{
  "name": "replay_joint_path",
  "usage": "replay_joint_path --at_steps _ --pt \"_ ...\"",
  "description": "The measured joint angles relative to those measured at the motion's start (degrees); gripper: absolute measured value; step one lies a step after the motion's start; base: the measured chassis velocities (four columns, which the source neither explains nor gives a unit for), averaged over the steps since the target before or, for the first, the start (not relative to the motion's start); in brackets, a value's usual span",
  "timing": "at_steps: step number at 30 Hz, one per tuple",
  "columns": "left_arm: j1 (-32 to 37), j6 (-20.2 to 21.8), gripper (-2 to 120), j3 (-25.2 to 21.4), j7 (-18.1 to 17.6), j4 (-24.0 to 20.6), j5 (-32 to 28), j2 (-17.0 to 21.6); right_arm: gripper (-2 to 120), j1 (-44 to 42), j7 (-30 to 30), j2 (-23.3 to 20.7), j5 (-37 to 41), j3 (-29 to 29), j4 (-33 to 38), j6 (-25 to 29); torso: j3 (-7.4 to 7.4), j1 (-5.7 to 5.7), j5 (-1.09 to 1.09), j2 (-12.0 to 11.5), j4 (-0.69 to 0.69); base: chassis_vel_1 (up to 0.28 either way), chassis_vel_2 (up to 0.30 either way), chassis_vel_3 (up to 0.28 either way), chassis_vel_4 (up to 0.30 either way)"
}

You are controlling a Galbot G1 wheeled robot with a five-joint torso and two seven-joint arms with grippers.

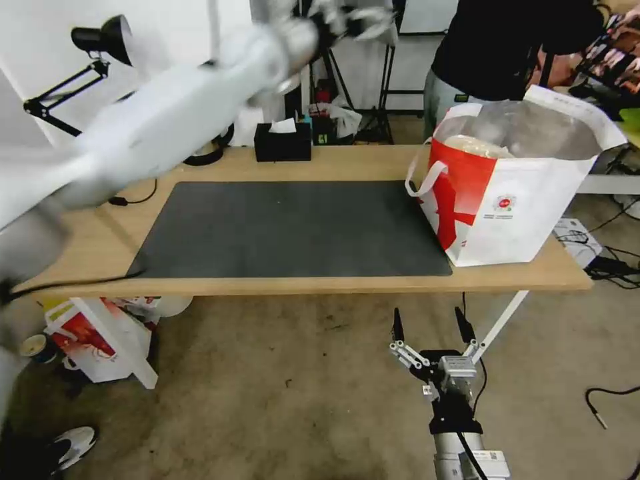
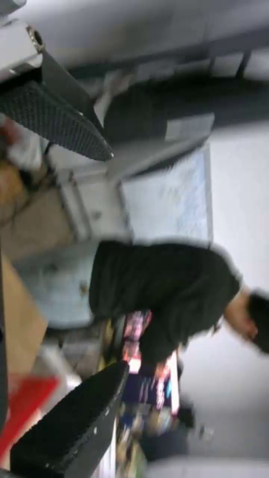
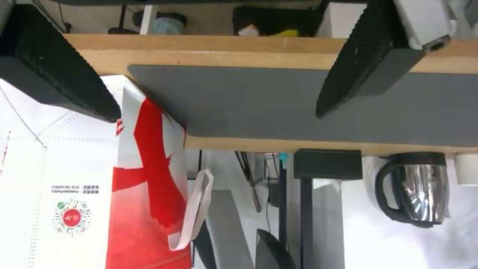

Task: Pick up the trash from the table and place it into the takeout bag.

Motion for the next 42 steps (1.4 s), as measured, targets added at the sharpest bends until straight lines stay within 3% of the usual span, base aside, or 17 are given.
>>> replay_joint_path --at_steps 1,2,6,7,11,12,14,16,18,20,21,22,26,27,30,31,42 --pt "3.43 -0.52 100 -3.60 -0.89 -3.10 2.65 3.32 100 -0.01 0.00 0.00 0.00 0.00 0.00 0.00 -0.01 0.00 0.03 0.00 0.01 0.000 0.000 0.000 0.000" --pt "3.43 -0.52 100 -3.60 -0.89 -3.10 2.65 3.32 100 -0.01 0.00 0.00 0.00 0.00 0.00 0.00 -0.01 0.00 0.03 0.00 0.01 0.000 0.000 0.000 0.000" --pt "20.00 -1.92 100 -20.35 -1.45 -11.75 9.18 12.55 100 0.00 0.00 0.00 0.00 0.00 0.00 0.00 -0.01 0.00 0.06 0.00 -0.03 0.000 0.000 0.000 0.000" --pt "20.00 -1.92 100 -20.35 -1.45 -11.75 9.18 12.55 100 0.00 0.00 0.00 0.00 0.00 0.00 0.00 -0.01 0.00 0.06 0.00 -0.03 0.000 0.000 0.000 0.000" --pt "33.89 -2.69 100 -33.76 -1.01 -17.54 13.57 16.17 100 -0.01 0.00 -0.01 0.00 0.00 0.00 0.00 -0.01 0.00 0.04 0.01 -0.01 0.000 0.000 0.000 0.000" --pt "33.89 -2.69 100 -33.76 -1.01 -17.54 13.57 16.17 100 -0.01 0.00 -0.01 0.00 0.00 0.00 0.00 -0.01 0.00 0.04 0.01 -0.01 0.000 0.000 0.000 0.000" --pt "42.52 -3.78 100 -40.80 -0.89 -20.73 16.77 16.83 100 0.00 0.00 0.00 0.00 0.00 0.00 0.00 -0.02 -0.01 0.11 0.01 0.00 0.000 0.000 0.000 0.000" --pt "50.98 -4.46 100 -47.26 -0.75 -23.51 20.27 16.45 100 -0.01 0.00 0.00 0.00 0.00 0.00 0.00 -0.01 -0.01 0.00 0.00 -0.02 0.000 0.000 0.000 0.000" --pt "53.59 -4.60 100 -49.33 -0.75 -24.50 21.17 16.12 100 -0.01 0.00 0.00 0.00 0.00 0.00 0.00 0.00 -0.01 -0.02 0.00 -0.03 0.000 0.000 0.000 0.000" --pt "64.60 -4.77 100 -57.86 -0.94 -28.72 24.44 13.46 100 0.00 0.00 0.00 0.00 0.00 0.00 0.00 -0.01 -0.01 0.11 0.01 -0.05 0.000 0.000 0.000 0.000" --pt "64.60 -4.77 100 -57.86 -0.94 -28.72 24.44 13.46 100 0.00 0.00 0.00 0.00 0.00 0.00 0.00 -0.01 -0.01 0.11 0.01 -0.05 0.000 0.000 0.000 0.000" --pt "70.19 -4.80 100 -62.17 -0.96 -30.50 26.60 11.28 100 0.00 0.00 0.00 0.00 0.00 0.00 0.00 0.00 0.00 0.07 0.00 -0.06 0.000 0.000 0.000 0.000" --pt "90.64 -6.87 100 -75.14 1.95 -37.21 37.92 -3.54 100 -0.01 0.00 0.00 0.00 0.01 0.00 0.00 -0.01 0.00 0.04 0.00 -0.02 0.000 0.000 0.000 0.000" --pt "90.64 -6.87 100 -75.14 1.95 -37.21 37.92 -3.54 100 -0.01 0.00 0.00 0.00 0.01 0.00 0.00 -0.01 0.00 0.04 0.00 -0.02 0.000 0.000 0.000 0.000" --pt "100.11 -9.53 100 -78.51 4.43 -41.94 45.75 -13.93 100 0.00 0.00 0.00 0.00 0.00 0.00 0.00 -0.01 -0.01 0.09 0.00 -0.02 0.000 0.000 0.000 0.000" --pt "100.11 -9.53 100 -78.51 4.43 -41.94 45.75 -13.93 100 0.00 0.00 0.00 0.00 0.00 0.00 0.00 -0.01 -0.01 0.09 0.00 -0.02 0.000 0.000 0.000 0.000" --pt "110.00 -16.72 100 -75.86 5.50 -43.06 59.57 -31.36 100 0.00 0.00 0.00 0.00 0.00 0.00 0.00 0.00 -0.01 0.08 0.00 -0.01 0.000 0.000 0.000 0.000"
